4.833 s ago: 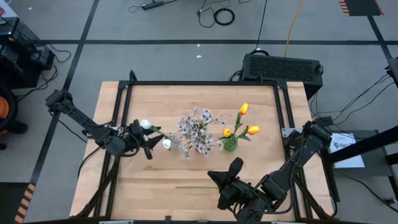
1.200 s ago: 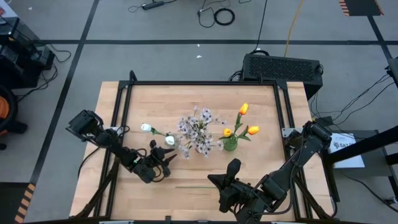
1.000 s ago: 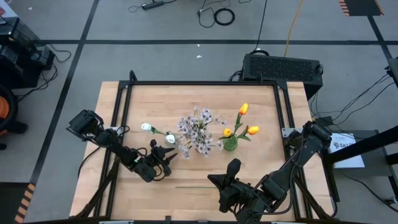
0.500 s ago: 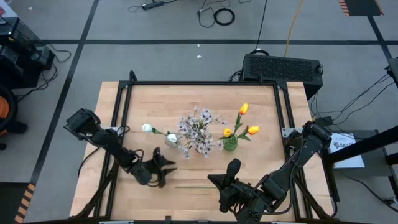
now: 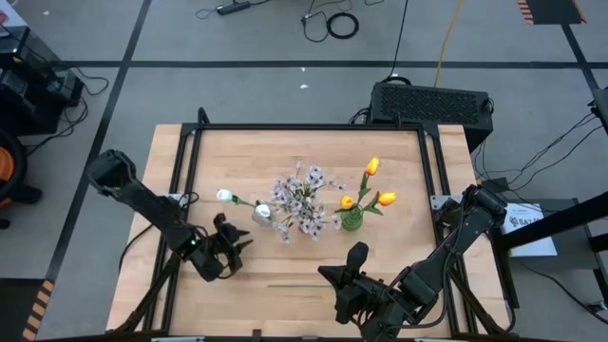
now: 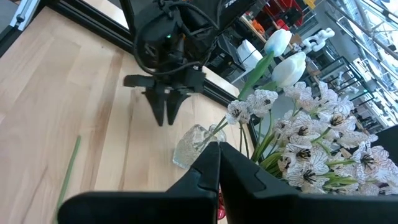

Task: Sort flowers into vase by color
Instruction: Adjust the transparent vase

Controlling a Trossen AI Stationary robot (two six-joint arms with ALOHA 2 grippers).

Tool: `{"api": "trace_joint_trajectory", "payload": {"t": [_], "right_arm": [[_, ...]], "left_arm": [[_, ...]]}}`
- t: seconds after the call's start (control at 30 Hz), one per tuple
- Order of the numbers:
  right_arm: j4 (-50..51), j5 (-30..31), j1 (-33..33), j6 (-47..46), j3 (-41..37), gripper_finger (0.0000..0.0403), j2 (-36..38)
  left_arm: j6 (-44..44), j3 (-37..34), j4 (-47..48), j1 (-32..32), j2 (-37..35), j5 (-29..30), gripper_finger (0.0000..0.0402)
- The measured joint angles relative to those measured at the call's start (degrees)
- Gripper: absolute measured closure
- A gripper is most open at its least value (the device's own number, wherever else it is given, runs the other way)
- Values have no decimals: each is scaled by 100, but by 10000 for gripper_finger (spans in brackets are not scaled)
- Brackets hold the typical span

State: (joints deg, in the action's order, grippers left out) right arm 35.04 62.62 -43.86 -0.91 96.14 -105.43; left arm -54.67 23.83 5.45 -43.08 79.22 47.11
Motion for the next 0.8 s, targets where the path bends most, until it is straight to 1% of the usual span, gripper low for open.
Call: {"api": "trace_joint_trajectory", "payload": {"t": [0.07, 0.17, 0.27, 0.37, 0.5, 0.67, 0.8], "right_arm": [[14, -1, 0, -1, 0, 403, 0], [17, 1, 0, 0, 0, 403, 0], [21, 1, 0, 2, 0, 403, -2], [28, 1, 0, 2, 0, 403, -2], [65, 1, -1, 2, 0, 403, -2], [67, 1, -2, 4, 0, 403, -2], [67, 1, -1, 4, 0, 403, -2]], "left_arm": [[-97, 0, 495, 149, -282, -2, 265], [-132, -1, 922, 453, -716, -82, 265], [334, -2, 1025, 836, -1122, -442, 258], [898, -2, 1176, 1171, -1373, -901, 241], [1194, -2, 1230, 1542, -1468, -1017, 223], [1082, -2, 1266, 1836, -1418, -998, 222], [1062, -2, 1250, 1902, -1420, -971, 222]]}}
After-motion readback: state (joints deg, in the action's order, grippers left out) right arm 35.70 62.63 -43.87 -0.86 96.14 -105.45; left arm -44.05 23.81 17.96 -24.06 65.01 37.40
